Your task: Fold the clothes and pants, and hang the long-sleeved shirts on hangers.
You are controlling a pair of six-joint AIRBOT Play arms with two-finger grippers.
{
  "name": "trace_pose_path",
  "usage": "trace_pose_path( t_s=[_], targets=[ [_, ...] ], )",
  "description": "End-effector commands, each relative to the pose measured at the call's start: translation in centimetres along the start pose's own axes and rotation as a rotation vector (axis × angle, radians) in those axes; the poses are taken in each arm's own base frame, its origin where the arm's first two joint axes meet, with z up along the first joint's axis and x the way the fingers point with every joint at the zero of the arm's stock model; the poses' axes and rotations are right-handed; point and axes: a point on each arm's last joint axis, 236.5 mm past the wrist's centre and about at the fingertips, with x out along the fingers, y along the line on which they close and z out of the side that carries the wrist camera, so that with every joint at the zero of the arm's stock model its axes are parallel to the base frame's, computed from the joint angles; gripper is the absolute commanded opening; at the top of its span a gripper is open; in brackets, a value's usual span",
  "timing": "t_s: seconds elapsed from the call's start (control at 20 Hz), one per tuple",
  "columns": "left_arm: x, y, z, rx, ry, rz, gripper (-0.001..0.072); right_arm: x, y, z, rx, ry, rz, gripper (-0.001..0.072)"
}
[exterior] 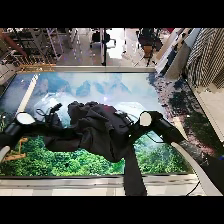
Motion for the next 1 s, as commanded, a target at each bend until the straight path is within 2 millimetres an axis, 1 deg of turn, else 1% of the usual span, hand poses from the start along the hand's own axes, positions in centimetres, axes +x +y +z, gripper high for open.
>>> trace_pose_path(
  t_s=[0.0,0.05,0.1,0.15,0.2,0.25,0.3,0.35,0.4,0.45,0.5,0.55,0.6,0.65,0.7,0.75,0.8,0.85,0.9,0.95],
  targets=[
    [5.2,-3.5,2.1,0.054,-0.059,0.004,0.0447,-0.5,-5.2,3.6,0.090,-0.153,-0.143,0.0456],
    [7.3,-3.6,1.8,0.024,-0.039,0.012,0.0447,-0.1,-5.2,3.9,0.067,-0.158,-0.151,0.0545],
    [8.9,-3.6,1.1,0.000,0.004,0.015,0.0447,0.2,-5.4,4.2,0.031,-0.164,-0.167,0.0576],
    [10.2,-2.9,0.5,-0.016,0.046,0.033,0.0447,0.4,-5.4,4.8,0.010,-0.181,-0.177,0.0581],
    [10.7,-1.9,0.4,-0.040,0.067,0.066,0.0447,0.5,-5.3,5.8,-0.006,-0.220,-0.182,0.0582],
    [10.8,-0.8,0.7,-0.064,0.073,0.109,0.0446,0.4,-5.2,7.0,-0.023,-0.268,-0.187,0.0582],
    [10.3,0.5,1.1,-0.072,0.068,0.164,0.0446,0.4,-5.1,8.1,-0.031,-0.314,-0.191,0.0580],
    [9.6,1.6,1.4,-0.069,0.069,0.217,0.0446,0.7,-4.9,8.7,-0.030,-0.334,-0.186,0.0579],
    [9.0,2.9,1.3,-0.078,0.078,0.271,0.0446,1.3,-4.8,8.7,-0.024,-0.327,-0.175,0.0573],
    [8.6,3.7,0.8,-0.091,0.099,0.308,0.0446,2.0,-4.6,8.5,-0.016,-0.310,-0.162,0.0557],
    [8.3,4.5,0.2,-0.088,0.124,0.340,0.0445,2.8,-4.5,8.3,-0.013,-0.293,-0.157,0.0555],
    [8.2,5.2,-0.1,-0.072,0.139,0.369,0.0446,3.5,-4.4,8.1,-0.016,-0.279,-0.154,0.0499],
    [8.3,5.7,0.0,-0.083,0.134,0.383,0.0445,4.1,-4.1,8.0,-0.022,-0.266,-0.151,0.0490],
    [8.7,6.0,0.5,-0.084,0.112,0.386,0.0445,4.4,-3.9,7.9,-0.028,-0.259,-0.151,0.0488],
    [9.2,6.4,1.2,-0.084,0.084,0.387,0.0446,4.6,-3.8,8.1,-0.035,-0.266,-0.154,0.0440],
    [9.6,6.6,1.7,-0.087,0.062,0.384,0.0442,4.4,-3.8,8.6,-0.035,-0.289,-0.156,0.0373],
    [9.9,6.8,2.2,-0.088,0.043,0.383,0.0380,4.3,-4.0,9.3,-0.035,-0.319,-0.162,0.0278],
    [9.8,6.8,2.7,-0.080,0.024,0.384,0.0192,4.1,-4.2,10.0,-0.040,-0.351,-0.173,0.0194],
    [9.5,6.7,3.1,-0.063,0.011,0.384,0.0013,3.9,-4.5,10.6,-0.051,-0.374,-0.188,0.0043],
    [8.9,6.5,3.4,-0.036,0.003,0.382,0.0009,3.6,-4.6,11.0,-0.059,-0.389,-0.197,0.0022]
  ],
)
